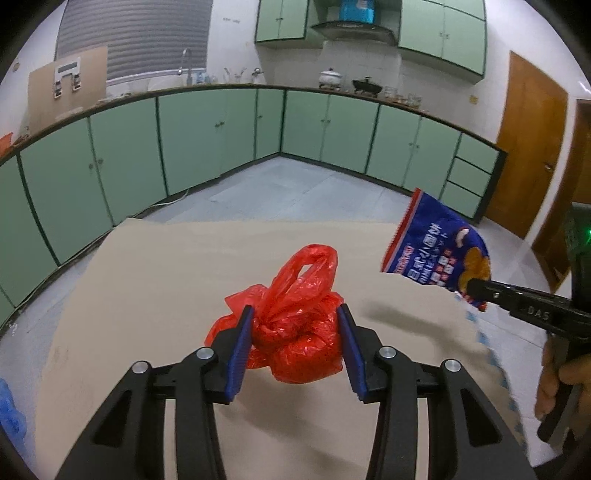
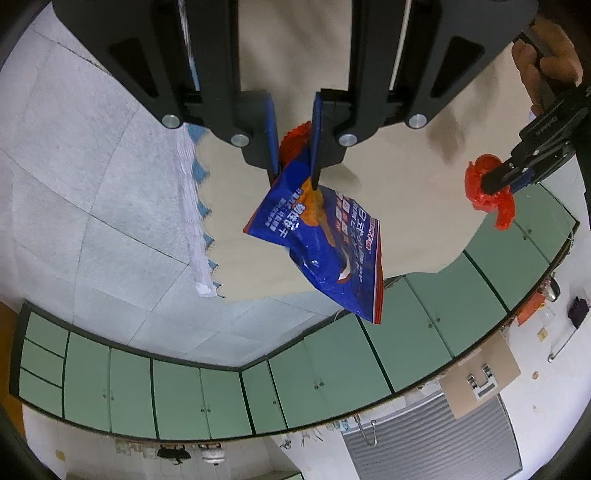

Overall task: Collect trash
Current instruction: 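Close the left tool on the red plastic bag, then carry the snack bag and red bag over the black bin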

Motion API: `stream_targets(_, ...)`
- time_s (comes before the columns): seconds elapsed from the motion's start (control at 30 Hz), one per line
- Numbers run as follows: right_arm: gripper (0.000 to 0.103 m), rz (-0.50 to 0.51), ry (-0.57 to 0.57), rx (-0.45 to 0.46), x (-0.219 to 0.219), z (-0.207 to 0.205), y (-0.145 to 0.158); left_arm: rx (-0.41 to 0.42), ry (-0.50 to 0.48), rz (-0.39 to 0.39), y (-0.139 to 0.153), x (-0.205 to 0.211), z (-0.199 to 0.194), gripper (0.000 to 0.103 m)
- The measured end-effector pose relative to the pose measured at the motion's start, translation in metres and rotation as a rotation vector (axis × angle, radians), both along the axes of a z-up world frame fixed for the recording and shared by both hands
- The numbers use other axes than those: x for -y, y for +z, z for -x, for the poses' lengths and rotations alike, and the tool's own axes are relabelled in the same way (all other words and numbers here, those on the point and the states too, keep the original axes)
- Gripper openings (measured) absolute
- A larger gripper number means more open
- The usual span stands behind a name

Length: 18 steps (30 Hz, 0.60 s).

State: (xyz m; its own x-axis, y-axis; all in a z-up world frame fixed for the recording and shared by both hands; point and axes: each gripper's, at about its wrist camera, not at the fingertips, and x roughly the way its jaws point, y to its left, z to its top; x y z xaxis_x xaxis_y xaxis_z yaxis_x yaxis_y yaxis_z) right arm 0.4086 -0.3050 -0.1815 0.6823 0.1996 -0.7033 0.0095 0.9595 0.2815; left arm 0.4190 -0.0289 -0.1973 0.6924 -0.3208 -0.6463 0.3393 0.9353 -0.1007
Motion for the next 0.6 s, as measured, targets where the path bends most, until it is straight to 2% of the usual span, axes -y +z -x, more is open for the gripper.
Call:
stream_targets(0.17, 0.014, 0.002, -0.04, 0.018, 0.02, 0.067, 0.013, -0.005, -0.087, 0.017, 0.013, 0.033, 0.051, 0.044)
stream_targets(0.3, 0.014, -0.001, -0.137, -0.008, 0.063, 0.142, 0.003, 0.002, -0.215, 0.033, 0.023, 0.082, 0.097, 0.044)
stream_targets(0.47, 0.014, -0.062, -0.315, -0.11, 0.131, 0.232, -0.039, -0.029, -0.408, 0.077, 0.03, 0.162, 0.143, 0.044)
stream_targets(0.6, 0.014, -0.121, -0.409, -0.206, 0.16, 0.276, -0.082, -0.059, -0.557, 0.097, 0.025, 0.224, 0.175, 0.044)
